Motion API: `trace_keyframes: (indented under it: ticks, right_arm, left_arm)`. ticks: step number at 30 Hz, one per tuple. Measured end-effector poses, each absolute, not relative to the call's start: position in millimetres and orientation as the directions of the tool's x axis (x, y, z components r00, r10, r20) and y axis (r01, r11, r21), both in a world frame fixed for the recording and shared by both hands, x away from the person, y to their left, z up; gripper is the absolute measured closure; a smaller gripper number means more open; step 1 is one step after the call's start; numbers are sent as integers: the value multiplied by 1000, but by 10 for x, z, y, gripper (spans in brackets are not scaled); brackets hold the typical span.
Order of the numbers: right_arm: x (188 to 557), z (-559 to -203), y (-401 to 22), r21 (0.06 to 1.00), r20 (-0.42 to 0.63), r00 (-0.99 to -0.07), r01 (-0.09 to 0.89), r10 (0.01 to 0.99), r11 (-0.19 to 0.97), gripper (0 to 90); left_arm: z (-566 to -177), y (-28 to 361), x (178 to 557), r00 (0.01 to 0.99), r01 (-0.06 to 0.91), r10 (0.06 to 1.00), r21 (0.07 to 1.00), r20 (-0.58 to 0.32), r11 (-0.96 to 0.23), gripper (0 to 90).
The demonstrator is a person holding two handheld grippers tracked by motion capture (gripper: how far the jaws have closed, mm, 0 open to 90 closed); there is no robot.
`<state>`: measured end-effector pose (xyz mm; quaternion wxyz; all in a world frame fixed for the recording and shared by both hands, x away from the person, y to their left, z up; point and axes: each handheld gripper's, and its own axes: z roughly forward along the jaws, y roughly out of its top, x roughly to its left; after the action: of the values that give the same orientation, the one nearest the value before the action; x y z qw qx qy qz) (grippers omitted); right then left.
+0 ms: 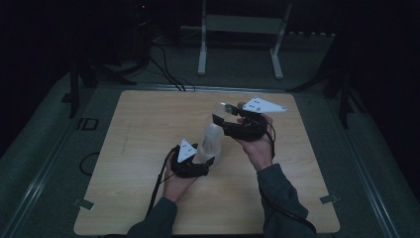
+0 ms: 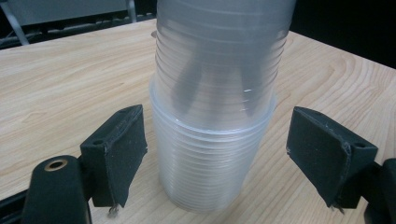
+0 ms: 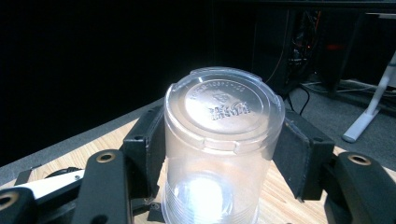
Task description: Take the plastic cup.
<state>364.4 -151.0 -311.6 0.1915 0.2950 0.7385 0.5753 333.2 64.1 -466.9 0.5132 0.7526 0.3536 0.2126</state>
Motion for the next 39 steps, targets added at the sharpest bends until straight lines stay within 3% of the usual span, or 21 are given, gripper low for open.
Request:
trace_keyframes:
  ticks: [39]
  right_arm:
    - [3511,-3140,-2026,967,55,-688,217,723,132,393]
  left_arm:
    - [-4638,700,3137,681,297,730,930,-47,-217,240]
